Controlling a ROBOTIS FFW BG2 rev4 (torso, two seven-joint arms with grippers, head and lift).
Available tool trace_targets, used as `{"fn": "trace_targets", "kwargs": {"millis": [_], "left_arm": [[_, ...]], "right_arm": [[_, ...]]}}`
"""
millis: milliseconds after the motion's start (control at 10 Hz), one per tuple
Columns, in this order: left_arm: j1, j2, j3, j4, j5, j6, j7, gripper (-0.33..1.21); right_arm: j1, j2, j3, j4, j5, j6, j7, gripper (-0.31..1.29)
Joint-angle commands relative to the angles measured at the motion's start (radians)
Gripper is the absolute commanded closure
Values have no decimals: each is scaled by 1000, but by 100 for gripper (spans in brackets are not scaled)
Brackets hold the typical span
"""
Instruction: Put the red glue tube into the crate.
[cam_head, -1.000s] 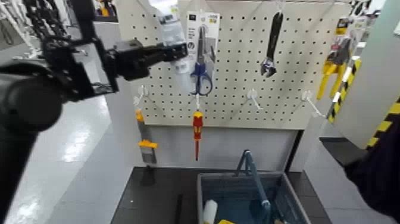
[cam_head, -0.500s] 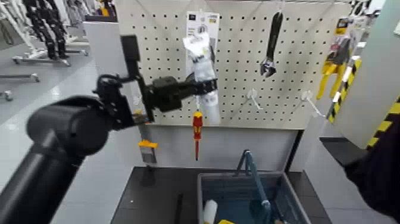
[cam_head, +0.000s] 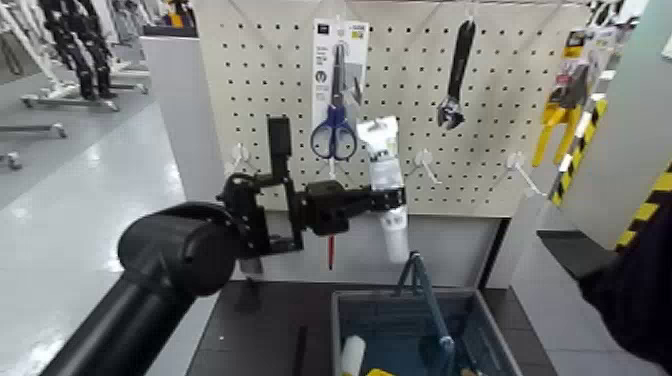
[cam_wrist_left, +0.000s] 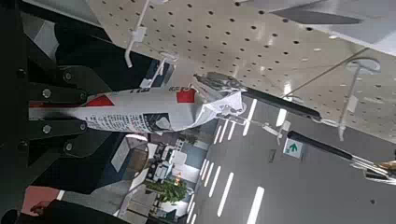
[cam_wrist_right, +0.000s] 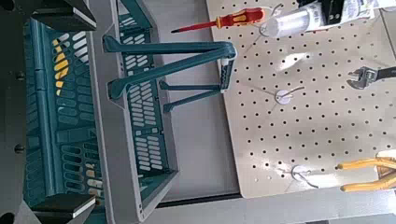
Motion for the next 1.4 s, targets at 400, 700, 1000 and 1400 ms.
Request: {"fn": "trace_targets", "kwargs": {"millis": [400, 700, 1000, 1400], "left_arm": [[36, -22, -81, 145, 9, -19, -35, 118], [51, -22, -89, 179, -53, -10, -56, 118], [74, -23, -82, 238, -126, -4, -91, 118], [73, -40, -82, 309, -282, -35, -125, 118]], "right_arm": [[-5, 140, 3, 4, -3, -5, 1, 2], [-5, 140, 3, 6, -4, -6, 1, 2], [-5, 140, 3, 6, -4, -6, 3, 2], [-5, 138, 3, 7, -6, -6, 3, 2]]}}
